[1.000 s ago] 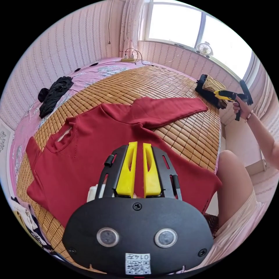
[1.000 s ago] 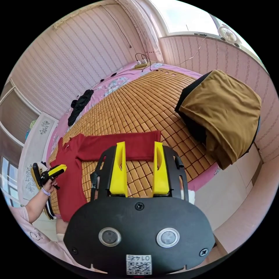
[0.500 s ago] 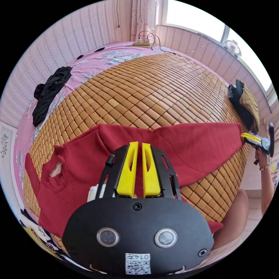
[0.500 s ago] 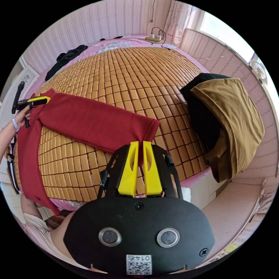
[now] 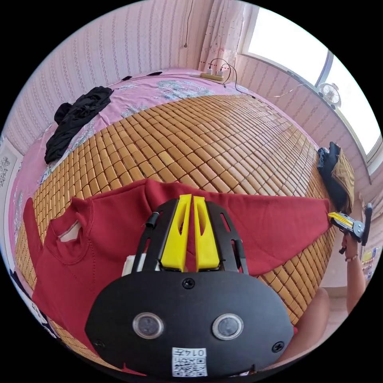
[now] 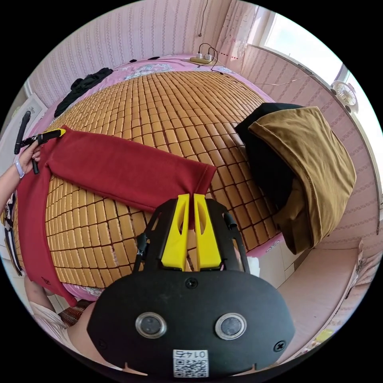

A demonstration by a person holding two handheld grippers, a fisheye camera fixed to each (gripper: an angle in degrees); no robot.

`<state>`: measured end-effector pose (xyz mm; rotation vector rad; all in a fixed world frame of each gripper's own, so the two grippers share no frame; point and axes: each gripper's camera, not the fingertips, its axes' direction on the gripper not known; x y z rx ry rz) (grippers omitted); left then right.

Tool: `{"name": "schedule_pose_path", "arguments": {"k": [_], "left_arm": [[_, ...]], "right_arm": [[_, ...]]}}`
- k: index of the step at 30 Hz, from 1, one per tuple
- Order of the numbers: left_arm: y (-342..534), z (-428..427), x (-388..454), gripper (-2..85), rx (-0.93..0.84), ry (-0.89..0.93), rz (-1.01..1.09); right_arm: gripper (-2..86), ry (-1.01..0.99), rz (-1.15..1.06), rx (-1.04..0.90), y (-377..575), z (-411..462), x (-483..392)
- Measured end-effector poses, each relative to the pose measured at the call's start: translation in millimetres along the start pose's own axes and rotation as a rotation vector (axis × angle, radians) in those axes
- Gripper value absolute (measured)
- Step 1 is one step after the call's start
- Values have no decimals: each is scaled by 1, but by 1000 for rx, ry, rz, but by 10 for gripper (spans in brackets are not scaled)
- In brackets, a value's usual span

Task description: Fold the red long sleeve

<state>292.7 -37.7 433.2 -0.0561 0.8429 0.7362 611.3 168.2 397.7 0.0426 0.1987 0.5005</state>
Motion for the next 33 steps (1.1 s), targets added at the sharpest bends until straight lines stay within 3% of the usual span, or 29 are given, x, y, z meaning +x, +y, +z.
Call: {"name": "schedule_pose_path", "arguments": {"k": [5, 12, 17, 23, 29, 33], "left_arm": [[94, -87, -28, -7, 79, 51, 45], [304, -189, -66, -10, -115, -88, -169], [379, -208, -70, -8, -159, -140, -309], [412, -199, -66, -1, -175, -184, -314], [436, -204, -63, -7, -140, -220, -263], [451, -208, -69, -9, -119, -197, -245]], "right_arm": [[31, -147, 45, -42, 12, -6, -8], [74, -180, -207, 18, 6, -40, -111], [77, -370, -625, 16, -59, -44, -334], [93, -584, -850, -32, -102, -38, -610], [116, -403, -908, -49, -102, -8, -817], [134, -210, -883, -118, -90, 39, -887]]}}
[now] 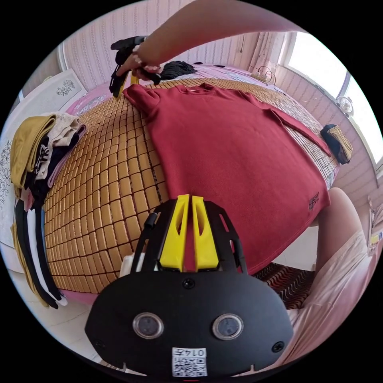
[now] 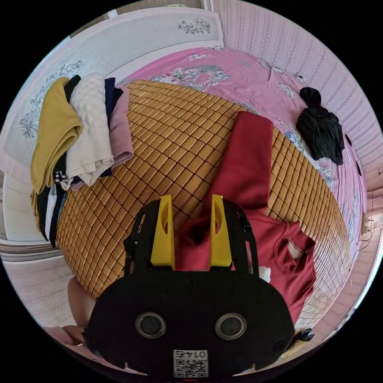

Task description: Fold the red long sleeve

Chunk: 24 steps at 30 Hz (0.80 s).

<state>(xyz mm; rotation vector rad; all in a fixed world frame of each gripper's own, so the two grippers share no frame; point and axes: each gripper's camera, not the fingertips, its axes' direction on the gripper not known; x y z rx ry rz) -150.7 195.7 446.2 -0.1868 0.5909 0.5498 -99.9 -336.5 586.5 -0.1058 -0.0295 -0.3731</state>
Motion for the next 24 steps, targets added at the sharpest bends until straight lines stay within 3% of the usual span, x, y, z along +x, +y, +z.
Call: {"name": "schedule_pose_path", "arguments": {"k": [3, 5, 8, 12, 16, 19, 22, 24], "left_arm": [[7, 0, -12, -10, -3, 41, 15], [11, -1, -19, -10, 2, 69, 4], [17, -1, -30, -10, -3, 97, 2], [27, -5, -47, -10, 22, 155, -24], [42, -29, -70, -10, 123, 150, -78], [67, -61, -107, -10, 226, 201, -251], [107, -85, -145, -9, 270, 236, -405], [139, -98, -173, -7, 247, 176, -509]], "right_arm": [[131, 313, 99, -28, -18, 35, -10], [97, 194, 73, -4, -23, 44, -12], [19, 178, 11, -5, -25, 45, -17], [6, 105, -147, 121, -7, 5, -29], [14, -313, -523, 384, 58, -79, -50], [48, -644, -802, 315, 104, -101, -66], [82, -710, -819, 128, 124, -79, -69], [84, -668, -736, 102, 132, -59, -62]]}}
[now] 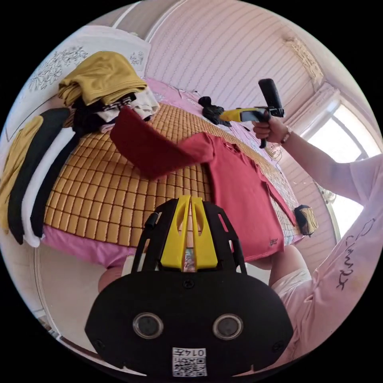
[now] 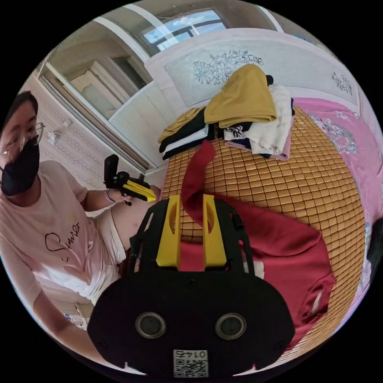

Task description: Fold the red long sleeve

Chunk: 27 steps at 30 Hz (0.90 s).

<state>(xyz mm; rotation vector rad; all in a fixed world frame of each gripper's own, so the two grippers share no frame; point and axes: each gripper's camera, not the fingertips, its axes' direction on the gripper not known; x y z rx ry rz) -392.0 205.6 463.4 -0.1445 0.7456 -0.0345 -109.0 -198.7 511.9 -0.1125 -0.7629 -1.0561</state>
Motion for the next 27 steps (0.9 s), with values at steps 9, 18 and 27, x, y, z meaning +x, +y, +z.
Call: {"name": "schedule_pose_path", "arguments": {"k": [9, 18, 27], "left_arm": [[-14, -17, -67, 62, 44, -256, -177], [-31, 63, -44, 48, -367, -411, 221], [-106, 29, -94, 44, -160, -559, 130]], "right_arm": [[106, 277, 253, -56, 33, 61, 31], [100, 352, 406, -21, 34, 101, 65], [130, 400, 434, 284, 90, 43, 30]]}}
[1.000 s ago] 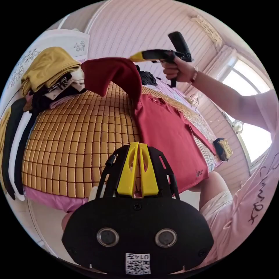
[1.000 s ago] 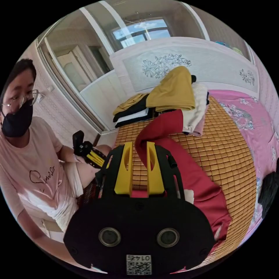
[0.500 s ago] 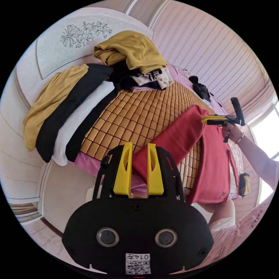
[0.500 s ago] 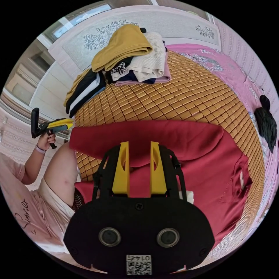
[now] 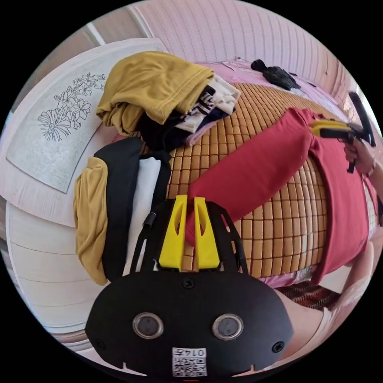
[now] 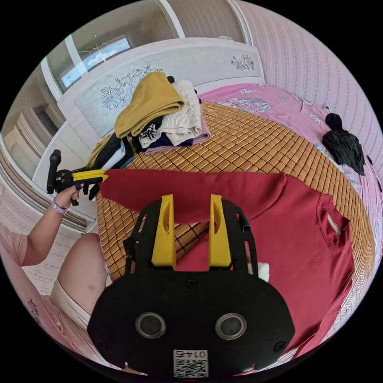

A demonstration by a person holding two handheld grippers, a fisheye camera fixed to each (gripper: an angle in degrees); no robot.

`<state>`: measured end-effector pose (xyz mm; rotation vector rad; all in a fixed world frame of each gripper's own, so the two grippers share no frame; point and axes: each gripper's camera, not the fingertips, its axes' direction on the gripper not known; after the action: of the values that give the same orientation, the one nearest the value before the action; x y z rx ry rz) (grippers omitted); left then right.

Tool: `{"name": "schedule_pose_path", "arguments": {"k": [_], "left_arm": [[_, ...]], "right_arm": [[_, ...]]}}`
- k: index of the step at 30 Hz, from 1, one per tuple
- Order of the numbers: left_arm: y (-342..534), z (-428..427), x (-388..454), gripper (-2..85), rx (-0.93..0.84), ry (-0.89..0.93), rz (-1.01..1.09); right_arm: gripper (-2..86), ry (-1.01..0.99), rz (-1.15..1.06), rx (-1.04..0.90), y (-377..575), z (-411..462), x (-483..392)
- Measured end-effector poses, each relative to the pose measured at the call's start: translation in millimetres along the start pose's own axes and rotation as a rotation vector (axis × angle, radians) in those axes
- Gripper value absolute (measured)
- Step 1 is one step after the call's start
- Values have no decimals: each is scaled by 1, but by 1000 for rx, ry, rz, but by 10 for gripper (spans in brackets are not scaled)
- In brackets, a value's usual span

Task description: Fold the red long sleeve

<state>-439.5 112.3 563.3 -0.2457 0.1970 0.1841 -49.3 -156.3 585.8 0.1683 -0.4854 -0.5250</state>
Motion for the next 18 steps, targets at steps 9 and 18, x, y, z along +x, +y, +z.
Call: {"name": "schedule_pose_path", "arguments": {"k": [9, 18], "left_arm": [[35, -39, 42, 58, 31, 141, 98], [55, -29, 193, 49, -104, 568, 450]], "right_arm": [[126, 295, 408, -153, 203, -125, 79], [83, 342, 848, -372, 348, -152, 73]]}}
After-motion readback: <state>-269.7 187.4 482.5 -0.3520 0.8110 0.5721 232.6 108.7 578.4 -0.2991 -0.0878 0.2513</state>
